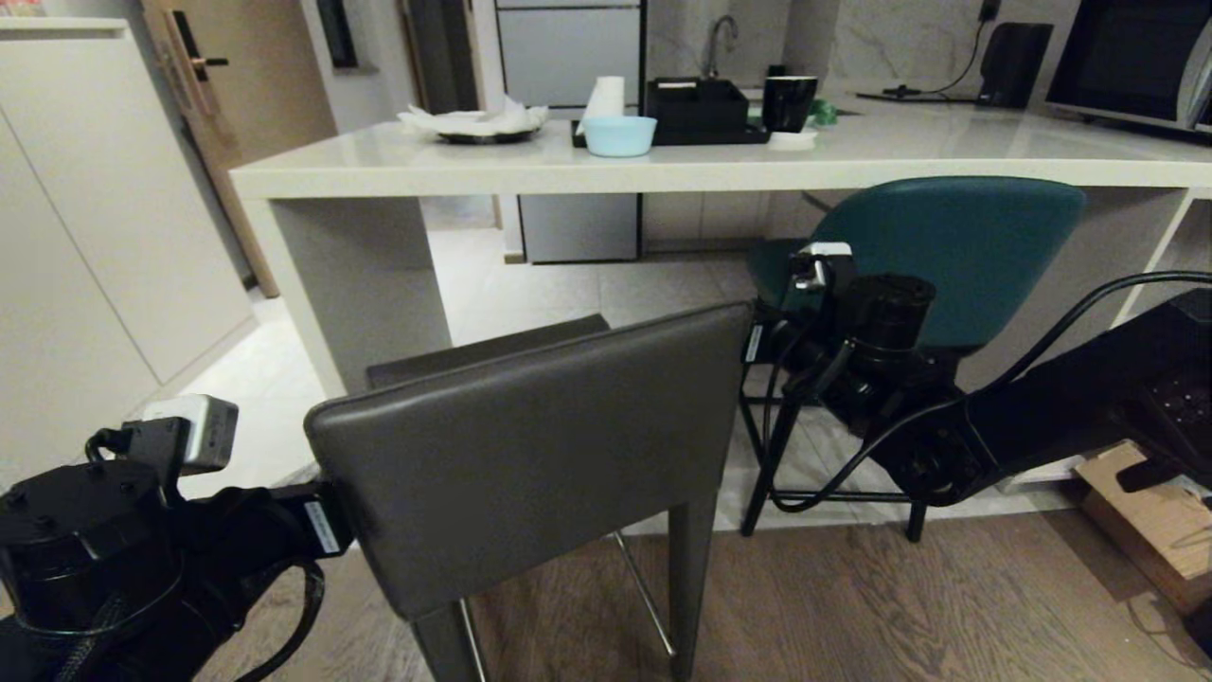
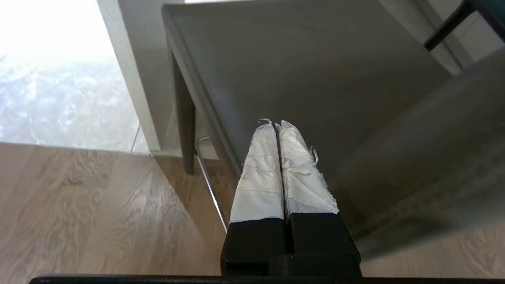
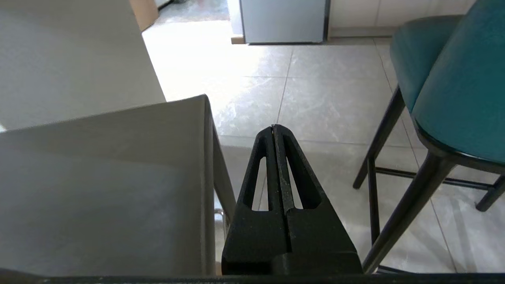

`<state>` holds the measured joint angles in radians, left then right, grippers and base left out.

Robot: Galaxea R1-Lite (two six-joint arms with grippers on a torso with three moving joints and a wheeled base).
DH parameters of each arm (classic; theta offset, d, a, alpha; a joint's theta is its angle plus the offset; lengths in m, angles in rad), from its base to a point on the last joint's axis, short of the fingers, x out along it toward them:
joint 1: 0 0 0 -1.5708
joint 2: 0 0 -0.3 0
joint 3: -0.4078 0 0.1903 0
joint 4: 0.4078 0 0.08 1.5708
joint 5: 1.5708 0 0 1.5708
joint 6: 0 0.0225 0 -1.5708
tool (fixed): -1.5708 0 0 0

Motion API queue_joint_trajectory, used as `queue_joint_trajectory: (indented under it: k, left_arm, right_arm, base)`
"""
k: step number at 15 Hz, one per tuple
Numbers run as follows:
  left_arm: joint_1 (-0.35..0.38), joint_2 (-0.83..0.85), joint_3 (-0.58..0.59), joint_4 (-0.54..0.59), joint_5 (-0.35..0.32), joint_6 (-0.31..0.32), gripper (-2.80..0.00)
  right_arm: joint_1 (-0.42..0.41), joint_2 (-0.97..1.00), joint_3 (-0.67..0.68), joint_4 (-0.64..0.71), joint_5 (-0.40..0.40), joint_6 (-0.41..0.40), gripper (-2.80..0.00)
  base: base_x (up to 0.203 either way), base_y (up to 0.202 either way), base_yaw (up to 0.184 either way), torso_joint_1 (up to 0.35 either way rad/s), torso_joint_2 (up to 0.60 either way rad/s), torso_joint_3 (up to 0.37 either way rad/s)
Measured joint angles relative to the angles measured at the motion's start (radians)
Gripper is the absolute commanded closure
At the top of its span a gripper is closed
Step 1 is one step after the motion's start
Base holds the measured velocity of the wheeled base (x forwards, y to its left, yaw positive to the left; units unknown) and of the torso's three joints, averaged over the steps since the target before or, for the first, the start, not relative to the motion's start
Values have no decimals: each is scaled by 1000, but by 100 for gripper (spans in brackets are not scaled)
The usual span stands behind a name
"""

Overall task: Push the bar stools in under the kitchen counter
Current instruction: Push the gray chair back under the dining table

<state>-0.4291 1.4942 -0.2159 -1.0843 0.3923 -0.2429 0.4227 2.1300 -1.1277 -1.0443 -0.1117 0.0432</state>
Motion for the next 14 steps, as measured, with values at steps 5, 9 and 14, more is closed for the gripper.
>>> queue_joint_trajectory:
  k: [5, 9, 14]
  left_arm:
    - [20, 81, -94, 12, 17, -16, 0]
    - [23, 126, -145, 6, 15, -14, 0]
    - [40, 190, -209, -3, 0, -9, 0]
  right_arm:
    - [75, -11, 30, -14, -20, 8, 0]
    - [92, -30, 58, -14, -19, 10, 0]
    - [89, -40, 89, -33, -15, 11, 0]
  base:
    - [0, 0, 0, 0, 0, 0]
    - [0, 0, 0, 0, 0, 0]
    - [0, 0, 0, 0, 0, 0]
